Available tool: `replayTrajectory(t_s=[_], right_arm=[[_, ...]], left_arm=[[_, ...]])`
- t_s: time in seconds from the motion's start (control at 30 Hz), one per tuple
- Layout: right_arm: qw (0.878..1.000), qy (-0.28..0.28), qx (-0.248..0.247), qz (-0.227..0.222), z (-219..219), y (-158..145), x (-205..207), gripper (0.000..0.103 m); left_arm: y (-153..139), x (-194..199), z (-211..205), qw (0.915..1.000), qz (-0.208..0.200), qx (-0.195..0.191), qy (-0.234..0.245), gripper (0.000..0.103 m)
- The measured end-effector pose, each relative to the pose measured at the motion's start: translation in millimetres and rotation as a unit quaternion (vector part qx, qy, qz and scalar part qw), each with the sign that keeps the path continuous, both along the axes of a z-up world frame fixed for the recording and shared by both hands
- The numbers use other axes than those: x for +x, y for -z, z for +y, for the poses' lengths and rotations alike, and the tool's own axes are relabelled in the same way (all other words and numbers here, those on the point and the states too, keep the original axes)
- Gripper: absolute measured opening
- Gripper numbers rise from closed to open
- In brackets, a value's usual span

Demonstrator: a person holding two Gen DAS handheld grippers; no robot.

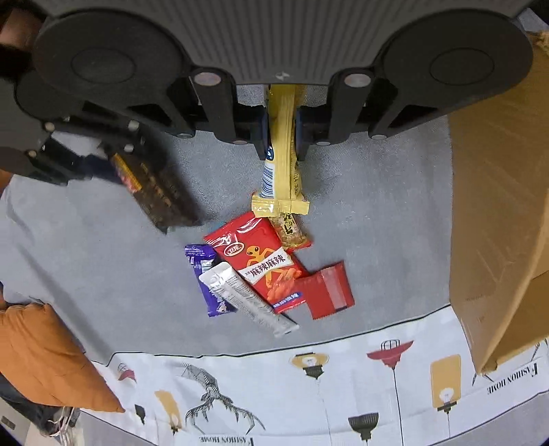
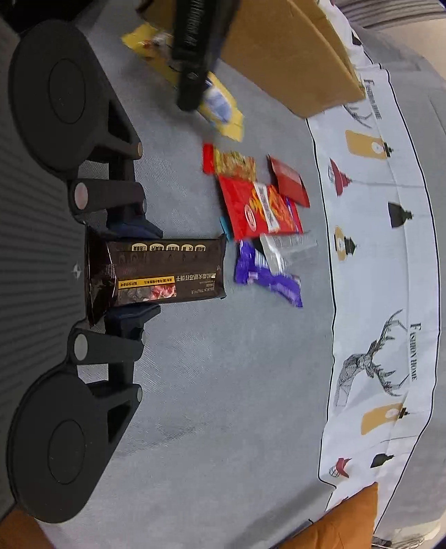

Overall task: Organize snacks
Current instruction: 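Grasp the yellow wrapped bar with the left tool while the right tool grasps the brown chocolate bar, then lift both bars and carry them toward the cardboard box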

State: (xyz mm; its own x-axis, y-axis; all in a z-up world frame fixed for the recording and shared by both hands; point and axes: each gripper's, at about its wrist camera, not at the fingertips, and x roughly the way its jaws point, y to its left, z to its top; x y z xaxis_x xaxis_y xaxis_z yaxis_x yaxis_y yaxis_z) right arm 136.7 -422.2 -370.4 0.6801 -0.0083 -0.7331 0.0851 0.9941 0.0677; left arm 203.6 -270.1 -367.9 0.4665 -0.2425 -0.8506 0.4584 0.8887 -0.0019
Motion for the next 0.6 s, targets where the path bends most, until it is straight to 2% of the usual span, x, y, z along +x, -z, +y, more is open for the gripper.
replayTrajectory(t_s=[0.1, 0.2, 0.3, 0.33, 0.37, 0.4, 0.43, 0.47, 0.6], right_arm=[[1.0, -0.004, 0.022, 0.001, 10, -3, -4, 0.041], [1.0, -0.009, 0.014, -0.002, 19, -1, 3, 0.041], [1.0, -0.01, 0.026, 0.009, 19, 9, 14, 0.05], [1.0, -0.016, 0.025, 0.006, 21, 11, 15, 0.056], [1.0, -0.024, 0.016, 0.004, 23, 11, 17, 0.057], [1.0, -0.029, 0.002, 0.005, 26, 12, 19, 0.056], [0.999, -0.034, -0.024, 0.005, 31, 12, 19, 0.045], [0.999, -0.039, -0.034, 0.004, 33, 11, 19, 0.042], [0.999, -0.04, -0.023, -0.012, 33, -4, 16, 0.041]], left_arm=[[5, -3, 3, 1.0, 0.005, 0.007, 0.003, 0.016], [19, 0, 6, 0.9998, 0.016, 0.013, 0.002, 0.017], [35, 7, 8, 0.9992, 0.039, 0.007, 0.002, 0.022], [37, 7, 9, 0.9994, 0.035, 0.001, 0.002, 0.023], [37, 6, 10, 0.9996, 0.027, -0.006, 0.005, 0.024], [38, 6, 9, 0.9996, 0.025, -0.008, 0.013, 0.023], [38, 6, 8, 0.9995, 0.023, -0.006, 0.021, 0.016], [37, 7, 8, 0.9993, 0.025, -0.009, 0.025, 0.016], [26, 10, 20, 0.9979, 0.047, -0.046, -0.001, 0.016]])
